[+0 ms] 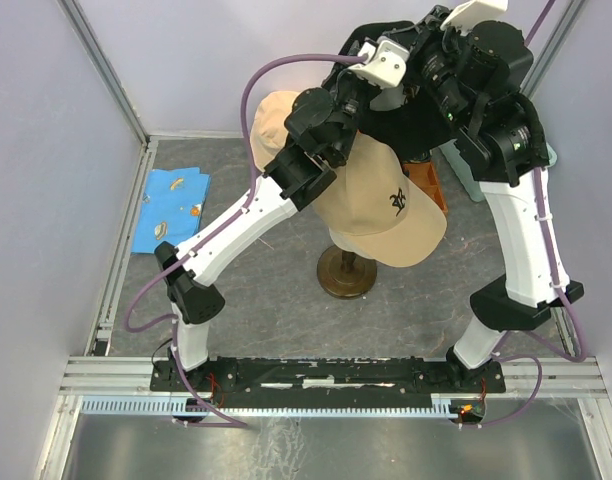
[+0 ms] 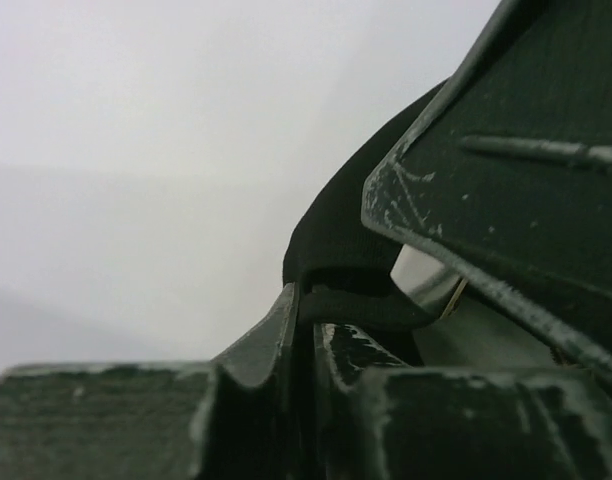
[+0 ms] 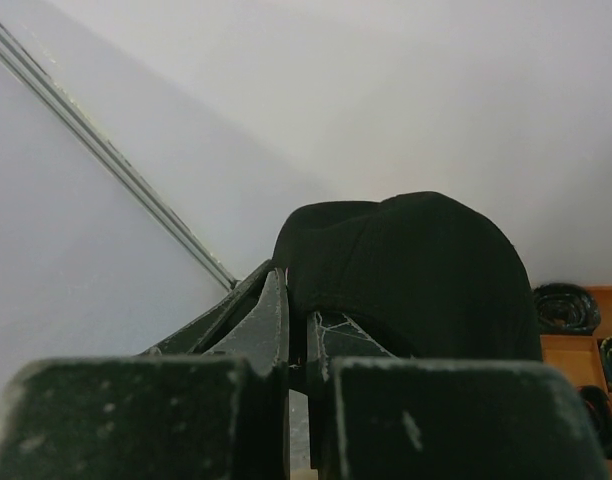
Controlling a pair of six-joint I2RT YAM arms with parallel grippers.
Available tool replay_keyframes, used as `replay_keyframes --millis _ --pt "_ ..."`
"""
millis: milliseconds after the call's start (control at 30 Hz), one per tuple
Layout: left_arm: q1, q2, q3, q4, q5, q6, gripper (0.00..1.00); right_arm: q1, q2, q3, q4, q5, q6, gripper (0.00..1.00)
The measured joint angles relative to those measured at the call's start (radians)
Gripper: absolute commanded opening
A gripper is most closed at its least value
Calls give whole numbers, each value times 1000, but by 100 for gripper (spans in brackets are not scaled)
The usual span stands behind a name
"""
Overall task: Stack the hats
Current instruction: Adjust the hat.
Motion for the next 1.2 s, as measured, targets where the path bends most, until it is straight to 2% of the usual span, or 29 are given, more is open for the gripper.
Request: replay_keyframes --millis 800,1200 --pt "6 29 73 -58 81 -3 3 -48 -80 -143 86 -15 24 0" --pt "20 -47 79 -244 171 -79 5 -59 -80 -153 107 -63 60 0"
